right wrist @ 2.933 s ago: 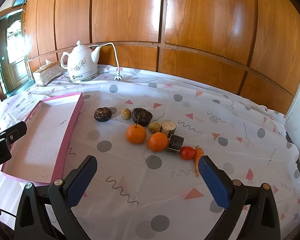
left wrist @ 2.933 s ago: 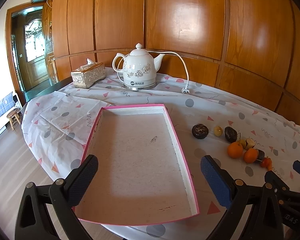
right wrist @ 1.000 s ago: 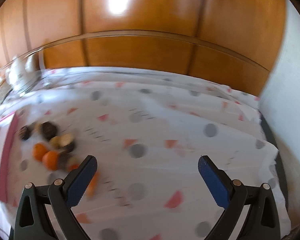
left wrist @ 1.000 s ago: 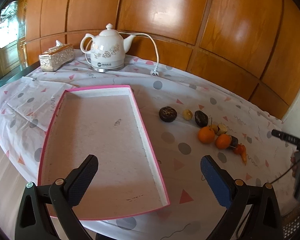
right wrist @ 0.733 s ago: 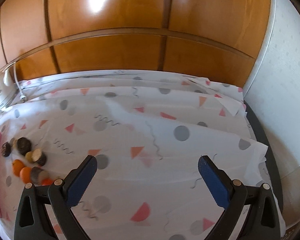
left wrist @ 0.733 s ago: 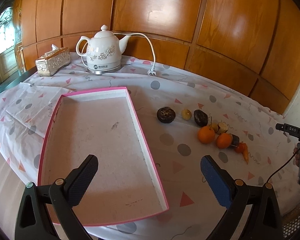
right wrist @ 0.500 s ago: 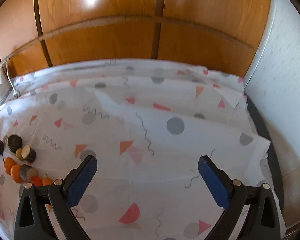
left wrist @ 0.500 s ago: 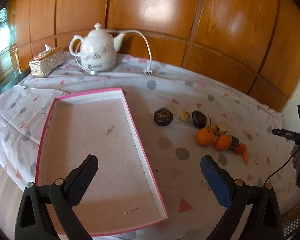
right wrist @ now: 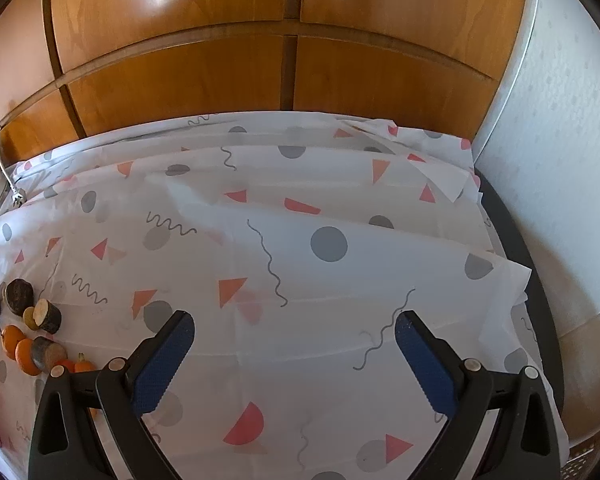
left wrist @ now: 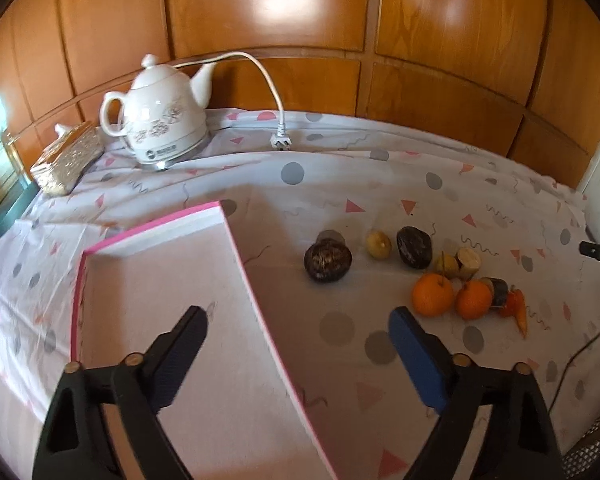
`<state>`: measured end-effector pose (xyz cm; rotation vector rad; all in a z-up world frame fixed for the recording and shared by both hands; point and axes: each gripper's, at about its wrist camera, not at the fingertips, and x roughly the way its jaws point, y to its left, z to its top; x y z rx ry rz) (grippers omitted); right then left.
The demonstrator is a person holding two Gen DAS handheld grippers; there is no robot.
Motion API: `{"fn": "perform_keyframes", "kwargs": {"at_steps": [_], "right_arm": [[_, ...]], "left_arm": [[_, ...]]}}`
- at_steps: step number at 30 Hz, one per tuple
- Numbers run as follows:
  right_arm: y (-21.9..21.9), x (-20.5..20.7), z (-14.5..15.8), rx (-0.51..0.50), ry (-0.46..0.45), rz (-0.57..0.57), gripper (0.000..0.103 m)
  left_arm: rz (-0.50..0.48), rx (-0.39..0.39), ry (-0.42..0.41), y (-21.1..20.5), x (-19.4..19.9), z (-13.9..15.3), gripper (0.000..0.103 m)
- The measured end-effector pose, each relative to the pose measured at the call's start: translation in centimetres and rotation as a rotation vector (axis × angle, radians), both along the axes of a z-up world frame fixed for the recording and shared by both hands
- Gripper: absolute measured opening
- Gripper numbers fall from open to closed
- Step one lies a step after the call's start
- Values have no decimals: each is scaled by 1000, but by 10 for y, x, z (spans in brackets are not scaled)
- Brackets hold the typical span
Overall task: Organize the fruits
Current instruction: 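Reach the left tool to the dark round fruit and close on it, then carry the dark round fruit into the pink tray and open the left tool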
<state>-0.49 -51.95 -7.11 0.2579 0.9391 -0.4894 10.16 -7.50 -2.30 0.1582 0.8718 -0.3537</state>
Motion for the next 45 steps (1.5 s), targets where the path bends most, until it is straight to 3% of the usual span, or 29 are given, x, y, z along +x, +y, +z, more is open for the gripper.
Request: {"fn": "perform_keyframes", "kwargs": {"at_steps": [7, 10, 15, 18, 20, 24, 28, 33, 36, 39, 45], "right_arm": [[-10, -3, 3, -18, 0, -59, 97], [-24, -13, 11, -2, -44, -137, 97], [-36, -16, 4, 78, -35, -168, 97], [-35, -15, 5, 67, -38, -167, 97], [-33, -15, 5, 71, -39, -166, 97], [-32, -14, 4, 75, -39, -155, 97], [-33, -15, 7, 68, -50, -157, 97], [-46, -25, 7, 101, -68, -227, 97], [-46, -25, 5, 118, -68, -227, 96], [-36, -20, 7, 177, -100, -137, 85], [-4, -3, 6, 141, -69, 37, 81]], "left_arm": [[-26, 24, 86, -27, 42, -21, 70], [-37, 42, 101, -41, 53, -29, 70], [-30, 84, 127, -57, 70, -46, 68], [-9, 93, 156, -60, 82, -57, 55], [-13, 76, 187, -61, 87, -65, 44], [-10, 0, 201, -54, 79, -59, 44], [-9, -34, 141, -43, 60, -39, 44], [87, -121, 81, -2, 39, -13, 44], [201, -144, 51, 34, 28, -4, 44], [279, -121, 43, 62, 22, -9, 44], [438, -97, 107, 117, 10, -34, 44]]}}
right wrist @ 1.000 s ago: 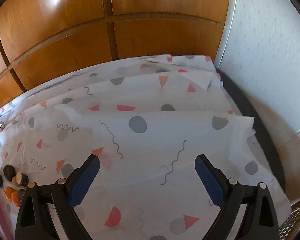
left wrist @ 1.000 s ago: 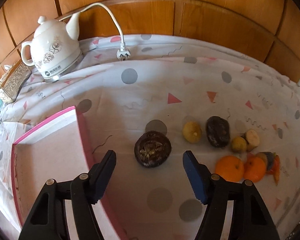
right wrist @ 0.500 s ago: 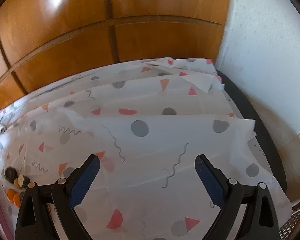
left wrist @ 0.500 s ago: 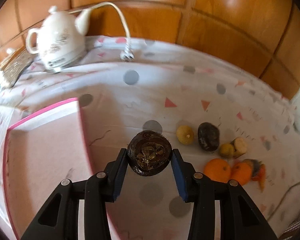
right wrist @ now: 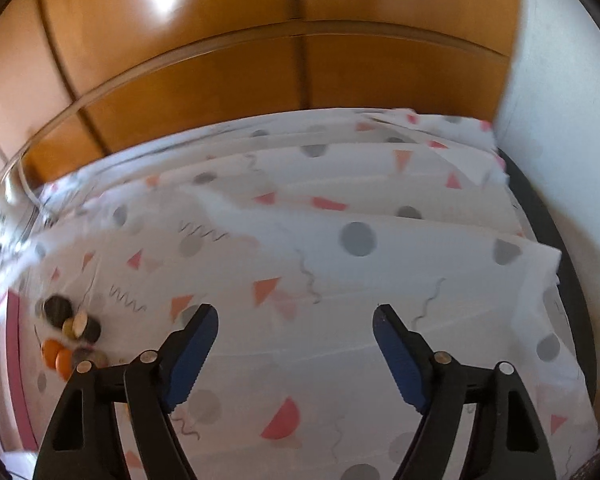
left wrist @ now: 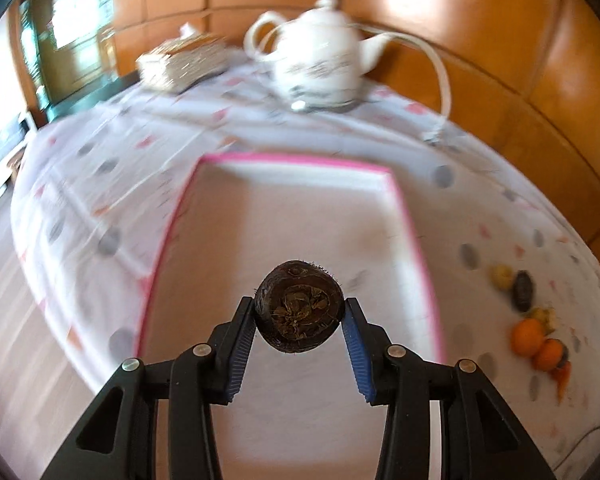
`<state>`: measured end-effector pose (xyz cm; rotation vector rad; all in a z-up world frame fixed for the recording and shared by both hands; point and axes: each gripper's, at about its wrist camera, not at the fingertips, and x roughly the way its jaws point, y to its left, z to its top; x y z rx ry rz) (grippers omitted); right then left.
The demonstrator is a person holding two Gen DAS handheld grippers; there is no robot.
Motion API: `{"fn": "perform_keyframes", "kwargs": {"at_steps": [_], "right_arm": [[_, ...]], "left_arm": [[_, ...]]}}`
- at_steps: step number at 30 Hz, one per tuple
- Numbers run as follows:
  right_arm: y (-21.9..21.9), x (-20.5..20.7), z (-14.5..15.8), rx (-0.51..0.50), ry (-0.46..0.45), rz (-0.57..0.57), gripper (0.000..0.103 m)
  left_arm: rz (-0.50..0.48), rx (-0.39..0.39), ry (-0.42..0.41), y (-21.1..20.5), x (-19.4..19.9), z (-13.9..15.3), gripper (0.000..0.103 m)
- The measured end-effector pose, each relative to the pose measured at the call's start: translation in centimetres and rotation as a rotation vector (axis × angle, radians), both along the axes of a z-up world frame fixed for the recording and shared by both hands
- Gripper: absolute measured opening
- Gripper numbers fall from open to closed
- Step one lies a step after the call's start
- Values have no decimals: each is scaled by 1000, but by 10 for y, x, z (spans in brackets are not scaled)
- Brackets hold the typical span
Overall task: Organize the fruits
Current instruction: 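Carry the dark round fruit into the pink tray and open the left tool, then lower the right tool onto the carrot and close on it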
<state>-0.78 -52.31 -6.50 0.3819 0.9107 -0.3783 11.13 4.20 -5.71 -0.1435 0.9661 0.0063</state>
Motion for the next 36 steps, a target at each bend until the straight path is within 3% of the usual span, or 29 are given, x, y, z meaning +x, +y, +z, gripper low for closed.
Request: {"fn": "perform_keyframes", "kwargs": {"at_steps": [5, 9, 13, 16, 20, 25, 30, 36], "right_arm": [[6, 3, -4, -6, 18, 22, 79], [12, 7, -7, 28, 16, 70, 67], [30, 11, -8, 37, 13, 159, 48], [49, 15, -7, 55, -2, 258, 41], [83, 19, -7, 77, -12, 409, 39], [128, 26, -21, 70, 39, 559, 39], [151, 35, -40, 16, 103, 609, 37], [153, 41, -51, -16, 129, 607, 35]], "left_arm": [[60, 13, 34, 19, -10, -16, 44], [71, 17, 16, 23, -18, -15, 46], [78, 10, -5, 25, -20, -8, 57], [81, 4, -18, 26, -27, -4, 64], [89, -4, -33, 31, -39, 2, 70], [84, 9, -60, 34, -54, 8, 76], [83, 37, -93, 35, -64, 14, 79], [171, -2, -100, 51, -74, 16, 87]]}}
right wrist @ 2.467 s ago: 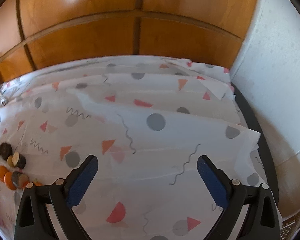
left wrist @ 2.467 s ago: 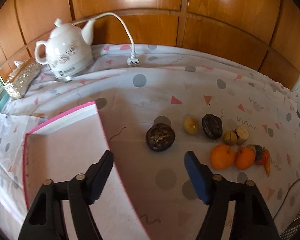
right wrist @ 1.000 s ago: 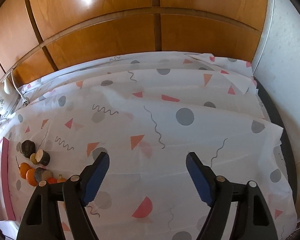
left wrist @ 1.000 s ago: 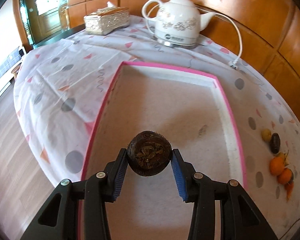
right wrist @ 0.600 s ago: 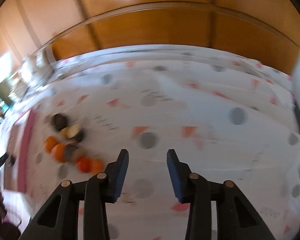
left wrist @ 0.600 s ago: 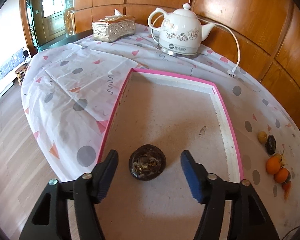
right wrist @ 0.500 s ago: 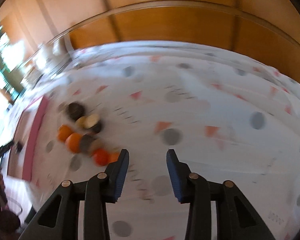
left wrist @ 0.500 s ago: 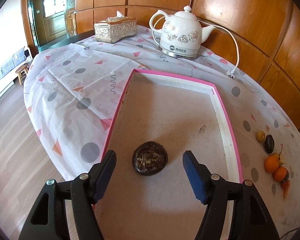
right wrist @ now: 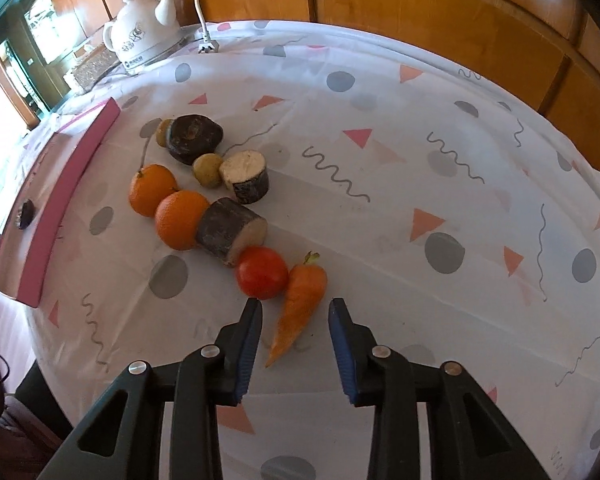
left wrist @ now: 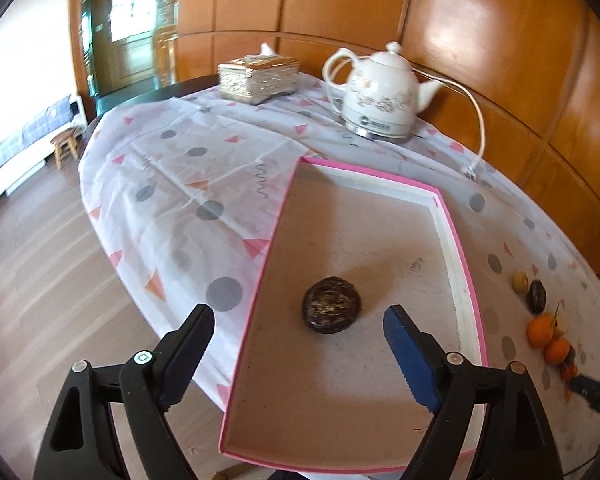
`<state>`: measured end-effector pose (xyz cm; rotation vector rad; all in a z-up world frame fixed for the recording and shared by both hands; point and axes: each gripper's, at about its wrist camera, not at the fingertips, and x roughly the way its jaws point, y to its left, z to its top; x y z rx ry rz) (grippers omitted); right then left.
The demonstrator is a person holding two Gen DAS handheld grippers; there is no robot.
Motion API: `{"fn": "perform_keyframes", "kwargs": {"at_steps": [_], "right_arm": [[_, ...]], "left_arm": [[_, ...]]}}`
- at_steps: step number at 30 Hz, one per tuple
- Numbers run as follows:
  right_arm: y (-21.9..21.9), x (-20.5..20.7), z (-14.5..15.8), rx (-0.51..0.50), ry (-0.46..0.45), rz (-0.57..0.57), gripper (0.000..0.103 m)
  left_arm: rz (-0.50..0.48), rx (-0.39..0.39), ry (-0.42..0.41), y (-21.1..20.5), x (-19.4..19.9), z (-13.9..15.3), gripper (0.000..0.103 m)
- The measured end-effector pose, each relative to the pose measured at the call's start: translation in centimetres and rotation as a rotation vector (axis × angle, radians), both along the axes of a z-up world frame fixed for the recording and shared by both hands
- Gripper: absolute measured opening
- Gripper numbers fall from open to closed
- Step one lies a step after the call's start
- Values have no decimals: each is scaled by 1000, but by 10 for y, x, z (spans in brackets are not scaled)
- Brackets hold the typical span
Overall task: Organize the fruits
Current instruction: 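Lower the right tool onto the carrot and close on it, then carry the carrot into the pink tray and open the right tool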
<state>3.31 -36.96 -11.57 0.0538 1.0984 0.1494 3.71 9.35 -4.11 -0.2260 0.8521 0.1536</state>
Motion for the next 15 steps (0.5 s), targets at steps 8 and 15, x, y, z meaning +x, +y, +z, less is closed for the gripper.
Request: {"fn": "perform_keyframes", "kwargs": {"at_steps": [8, 15], "right_arm": [[1, 6, -7, -31, 6, 5, 21], [-18, 2, -2, -86, 9, -98, 19]], "left_arm": [[35, -21, 22, 5, -5, -6, 88], [35, -33, 3, 8, -10, -2, 89]]}}
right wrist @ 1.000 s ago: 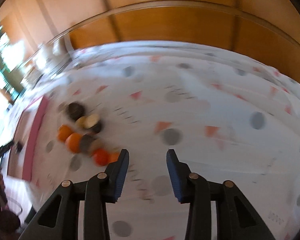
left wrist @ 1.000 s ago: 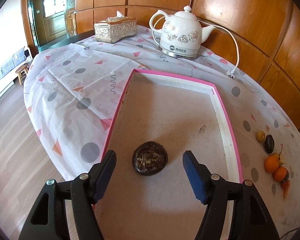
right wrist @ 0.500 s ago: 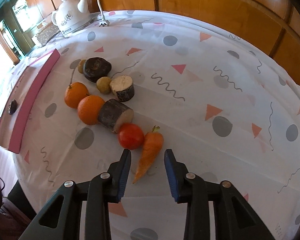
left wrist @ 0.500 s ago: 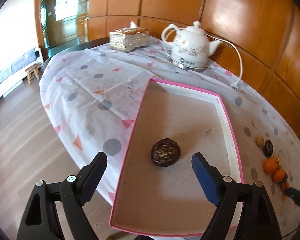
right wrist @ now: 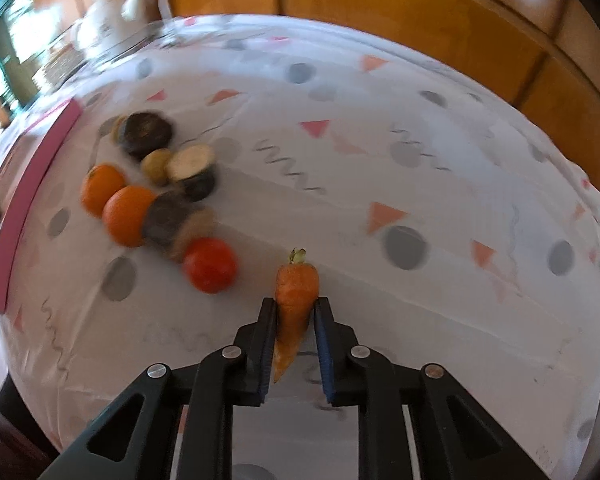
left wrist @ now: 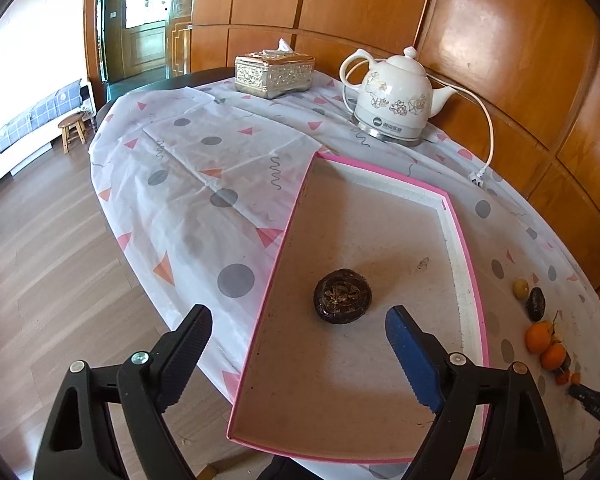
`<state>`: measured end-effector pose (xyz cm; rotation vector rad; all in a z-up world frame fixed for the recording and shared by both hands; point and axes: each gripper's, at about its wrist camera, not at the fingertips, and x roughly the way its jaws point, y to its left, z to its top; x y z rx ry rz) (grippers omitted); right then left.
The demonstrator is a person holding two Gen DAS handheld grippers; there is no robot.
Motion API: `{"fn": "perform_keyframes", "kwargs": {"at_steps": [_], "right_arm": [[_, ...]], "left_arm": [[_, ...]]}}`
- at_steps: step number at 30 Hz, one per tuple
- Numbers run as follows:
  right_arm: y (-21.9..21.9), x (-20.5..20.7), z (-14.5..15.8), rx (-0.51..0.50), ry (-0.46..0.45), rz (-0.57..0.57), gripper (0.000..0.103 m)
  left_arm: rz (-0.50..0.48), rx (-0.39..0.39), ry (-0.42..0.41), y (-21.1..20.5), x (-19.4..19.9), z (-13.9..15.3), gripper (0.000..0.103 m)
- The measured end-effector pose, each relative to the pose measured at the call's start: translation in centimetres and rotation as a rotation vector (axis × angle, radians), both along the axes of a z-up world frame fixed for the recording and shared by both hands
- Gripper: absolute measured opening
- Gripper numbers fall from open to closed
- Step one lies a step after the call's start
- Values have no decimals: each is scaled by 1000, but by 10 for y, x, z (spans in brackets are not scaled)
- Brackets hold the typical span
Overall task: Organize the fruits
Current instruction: 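Carry the carrot into the pink tray and open the right tool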
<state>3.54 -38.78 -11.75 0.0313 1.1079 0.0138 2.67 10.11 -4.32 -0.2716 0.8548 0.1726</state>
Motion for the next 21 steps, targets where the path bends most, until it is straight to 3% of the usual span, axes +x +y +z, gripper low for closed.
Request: {"fn": "perform_keyframes", "kwargs": {"at_steps": [4, 10, 21], "right_arm": [[-16, -7, 18, 26, -55, -58, 19], [-3, -16, 41, 75, -122, -21, 19], [94, -23, 65, 151, -189, 220, 19]], "left_arm": [[16, -15, -4, 5, -5, 0, 89], [31, -26, -3, 8, -7, -1, 90], [32, -49, -8, 11, -10, -2, 93]]}}
